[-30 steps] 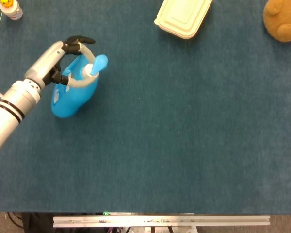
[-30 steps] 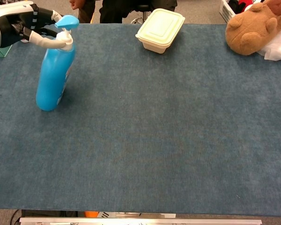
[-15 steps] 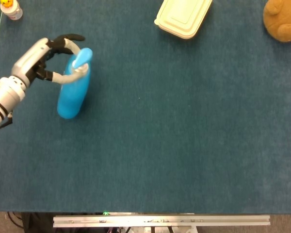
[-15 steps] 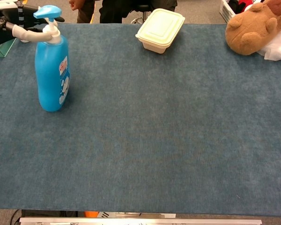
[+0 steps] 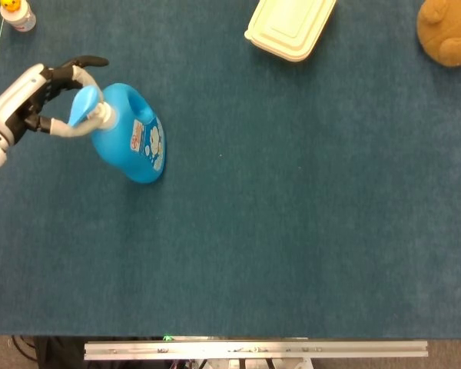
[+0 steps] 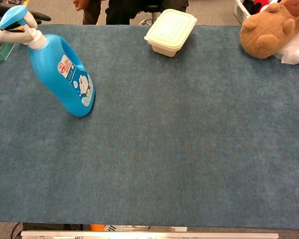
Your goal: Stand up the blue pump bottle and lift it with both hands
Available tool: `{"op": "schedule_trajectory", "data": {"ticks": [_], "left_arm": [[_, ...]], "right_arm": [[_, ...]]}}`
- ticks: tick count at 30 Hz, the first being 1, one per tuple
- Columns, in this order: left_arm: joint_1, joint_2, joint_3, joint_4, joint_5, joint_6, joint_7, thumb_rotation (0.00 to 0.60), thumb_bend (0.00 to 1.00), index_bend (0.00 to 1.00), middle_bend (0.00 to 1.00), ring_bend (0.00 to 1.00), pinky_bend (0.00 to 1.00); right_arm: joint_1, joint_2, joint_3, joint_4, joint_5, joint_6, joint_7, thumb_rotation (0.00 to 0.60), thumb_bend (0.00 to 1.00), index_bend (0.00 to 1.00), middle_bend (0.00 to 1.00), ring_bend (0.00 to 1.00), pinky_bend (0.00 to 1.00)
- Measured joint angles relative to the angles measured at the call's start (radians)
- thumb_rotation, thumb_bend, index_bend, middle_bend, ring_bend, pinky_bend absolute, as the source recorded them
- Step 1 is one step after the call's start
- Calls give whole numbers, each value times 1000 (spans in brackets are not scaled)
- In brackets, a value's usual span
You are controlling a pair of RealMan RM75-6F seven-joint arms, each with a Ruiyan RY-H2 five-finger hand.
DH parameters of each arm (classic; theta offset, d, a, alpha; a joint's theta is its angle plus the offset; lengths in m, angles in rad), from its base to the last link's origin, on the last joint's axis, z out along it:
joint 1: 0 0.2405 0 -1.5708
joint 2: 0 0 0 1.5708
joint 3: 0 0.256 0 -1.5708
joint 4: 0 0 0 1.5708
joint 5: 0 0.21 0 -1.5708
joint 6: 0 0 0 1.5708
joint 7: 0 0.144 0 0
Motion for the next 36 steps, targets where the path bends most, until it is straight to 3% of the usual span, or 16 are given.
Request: {"op": "schedule_trajectory", "data": {"ticks": [10,36], "left_arm": [[-25,-3,85,32,16,66,-58,600,271,483,119,0,185],[-73,6,172,32,-4,135,-73,600,271,308,77,0,166]], "right_arm": [[1,-4,-2,3,-2,-3,2,600,17,133,272,265,278],[6,-10,-1,8,0,-11,8,600,17,133,272,265,278]]}}
